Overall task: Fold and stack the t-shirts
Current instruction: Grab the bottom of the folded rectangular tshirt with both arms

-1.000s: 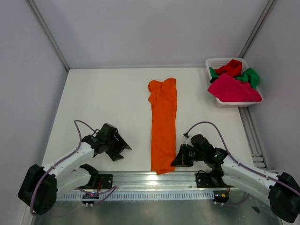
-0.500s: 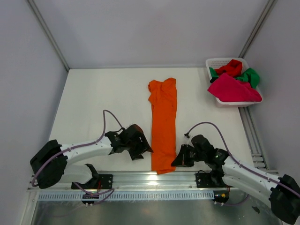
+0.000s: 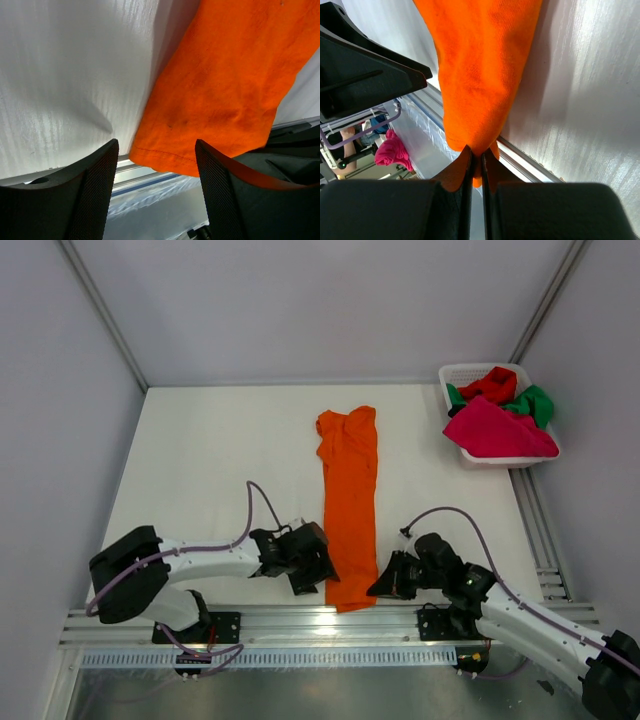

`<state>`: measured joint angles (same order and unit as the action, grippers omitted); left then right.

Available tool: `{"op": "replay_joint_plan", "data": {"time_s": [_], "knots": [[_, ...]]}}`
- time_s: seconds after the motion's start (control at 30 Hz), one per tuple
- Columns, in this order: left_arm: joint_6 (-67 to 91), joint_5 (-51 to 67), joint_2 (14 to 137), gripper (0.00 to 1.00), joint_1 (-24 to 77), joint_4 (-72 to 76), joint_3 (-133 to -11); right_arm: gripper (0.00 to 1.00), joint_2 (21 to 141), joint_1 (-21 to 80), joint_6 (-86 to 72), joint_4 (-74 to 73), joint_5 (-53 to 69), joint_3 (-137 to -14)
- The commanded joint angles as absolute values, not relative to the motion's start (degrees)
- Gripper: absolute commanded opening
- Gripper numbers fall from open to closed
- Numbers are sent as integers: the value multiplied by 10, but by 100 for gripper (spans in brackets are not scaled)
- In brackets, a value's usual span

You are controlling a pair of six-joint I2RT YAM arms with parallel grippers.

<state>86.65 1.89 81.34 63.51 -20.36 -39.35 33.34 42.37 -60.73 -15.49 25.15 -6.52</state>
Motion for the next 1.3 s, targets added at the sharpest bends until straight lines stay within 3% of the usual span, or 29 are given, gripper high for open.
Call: {"op": "replay_joint_plan", "data": {"time_s": [0.0,0.23,0.5,0.6,0.73,1.27], "knots": [[903,-24,830,65,657,-178,-416,3,331,426,-614,-161,242,-69],[924,-33,903,65,693,-175,-474,3,357,425,-569,-198,238,-103],[964,-38,911,64,713,-164,-456,3,354,425,-579,-188,243,-85],[966,-35,911,50,714,-172,-454,3,354,425,-591,-174,244,-73],[964,-40,911,0,714,-182,-454,3,352,425,-598,-169,244,-67],[895,-66,911,0,702,-257,-522,3,343,425,-593,-220,198,-146]]}}
